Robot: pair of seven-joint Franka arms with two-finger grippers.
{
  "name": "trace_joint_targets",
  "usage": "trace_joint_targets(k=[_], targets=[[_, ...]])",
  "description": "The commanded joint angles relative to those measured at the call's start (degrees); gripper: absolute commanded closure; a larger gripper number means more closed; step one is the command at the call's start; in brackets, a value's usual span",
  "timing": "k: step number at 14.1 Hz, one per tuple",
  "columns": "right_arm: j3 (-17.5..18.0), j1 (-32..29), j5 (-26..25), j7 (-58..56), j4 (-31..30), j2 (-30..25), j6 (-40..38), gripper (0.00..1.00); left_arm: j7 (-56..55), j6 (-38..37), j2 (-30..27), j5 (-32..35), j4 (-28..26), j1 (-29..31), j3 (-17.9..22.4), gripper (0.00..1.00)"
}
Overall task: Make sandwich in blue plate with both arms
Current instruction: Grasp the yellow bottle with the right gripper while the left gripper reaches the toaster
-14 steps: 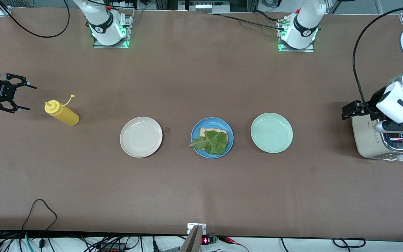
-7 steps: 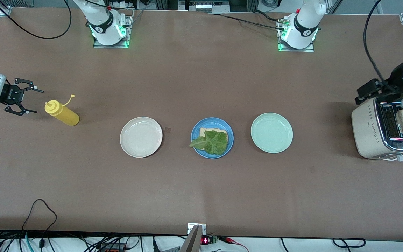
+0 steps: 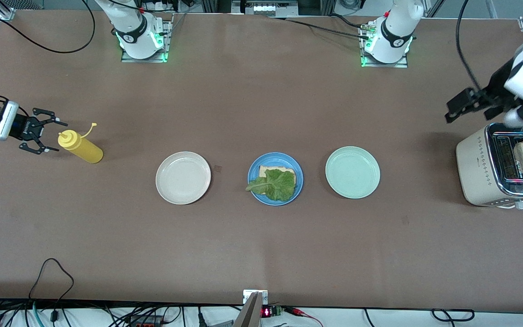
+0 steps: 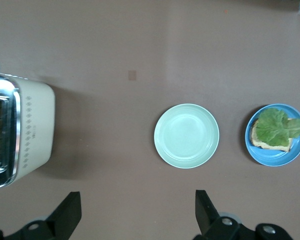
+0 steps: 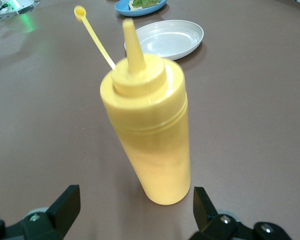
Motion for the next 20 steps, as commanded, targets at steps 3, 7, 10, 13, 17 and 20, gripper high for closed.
trace_joint_targets(k=[3, 7, 10, 13, 17, 20], targets=[[1.0, -2.0, 4.0, -4.1, 1.1, 4.1, -1.7, 0.00, 1.8, -0.6, 6.3, 0.5, 4.4, 0.2, 0.1, 0.00], [1.0, -2.2, 5.9, -5.6, 1.8, 6.0, -2.4, 0.00, 4.7, -0.8, 7.8, 1.3, 7.6, 0.5, 0.1, 0.00], [1.0, -2.4, 6.9, -6.5, 2.3, 6.7, -2.5, 0.00, 9.5, -1.0, 7.7, 1.1, 7.8, 0.8, 0.3, 0.00], [1.1, -2.3, 7.4, -6.9, 3.8, 7.7, -2.6, 0.00, 10.3, -3.9, 7.0, 1.0, 8.2, 3.0, 0.8, 0.00], [2.2, -2.3, 8.3, -7.0, 4.1, 8.5, -2.6, 0.00, 10.7, -3.8, 6.1, 0.4, 8.2, 5.2, 1.0, 0.00], [3.5, -2.2, 8.7, -7.4, 4.1, 9.5, -2.8, 0.00, 9.7, -3.6, 2.2, 1.1, 4.9, 3.5, 2.0, 0.00]])
